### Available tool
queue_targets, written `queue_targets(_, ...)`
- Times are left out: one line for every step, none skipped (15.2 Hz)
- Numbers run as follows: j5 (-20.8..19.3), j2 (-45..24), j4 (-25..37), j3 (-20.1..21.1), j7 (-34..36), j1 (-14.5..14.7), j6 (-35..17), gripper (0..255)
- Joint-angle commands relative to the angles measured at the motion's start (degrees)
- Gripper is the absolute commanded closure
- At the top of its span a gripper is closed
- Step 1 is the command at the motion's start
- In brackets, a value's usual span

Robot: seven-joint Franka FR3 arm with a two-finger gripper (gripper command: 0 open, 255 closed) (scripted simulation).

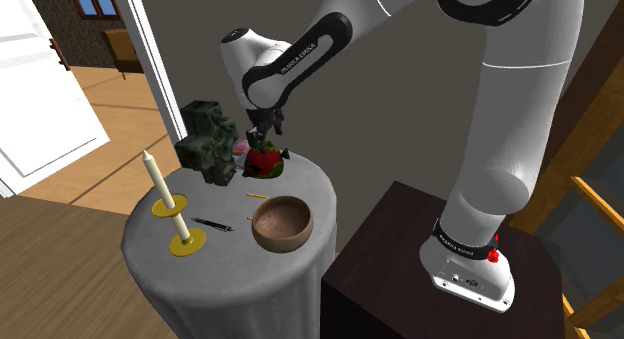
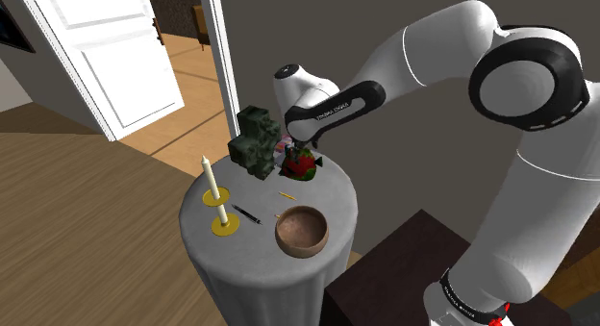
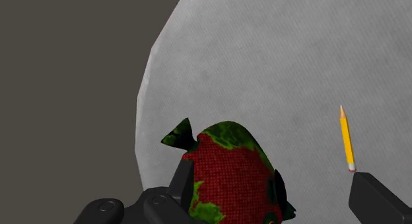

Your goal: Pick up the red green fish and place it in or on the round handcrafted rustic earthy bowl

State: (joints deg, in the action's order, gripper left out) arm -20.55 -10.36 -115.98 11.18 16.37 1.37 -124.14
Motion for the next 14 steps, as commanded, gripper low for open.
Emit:
queue_targets(-1.77, -4.62, 3.44, -0.05, 0.99, 0.68, -0.59, 0)
queue_targets(-2.56, -6.93, 5.43, -0.14, 1.37, 1.10, -0.63, 0)
queue_targets(-3.30, -9.24, 7.49, -0.25, 1.70, 1.55, -0.60, 0)
queue_targets(-4.00, -11.55, 9.62, -0.38, 1.96, 2.01, -0.52, 0)
queue_targets(-4.66, -13.88, 11.84, -0.52, 2.18, 2.50, -0.37, 0)
queue_targets(-5.27, -16.22, 14.15, -0.69, 2.32, 3.01, -0.18, 0)
queue_targets(-5.82, -18.58, 16.55, -0.88, 2.41, 3.54, 0.08, 0)
queue_targets(-6.32, -20.96, 19.05, -1.07, 2.43, 4.07, 0.39, 0)
queue_targets(-6.31, -20.98, 19.07, -1.10, 2.42, 4.10, 0.39, 0)
queue_targets(-6.49, -21.38, 18.93, -1.23, 2.53, 4.04, -0.15, 0)
queue_targets(-6.67, -21.79, 18.81, -1.37, 2.63, 3.99, -0.70, 0)
queue_targets(-6.86, -22.20, 18.70, -1.50, 2.74, 3.93, -1.23, 0)
queue_targets(-7.04, -22.63, 18.60, -1.63, 2.85, 3.87, -1.76, 0)
queue_targets(-7.23, -23.06, 18.51, -1.77, 2.95, 3.82, -2.29, 0)
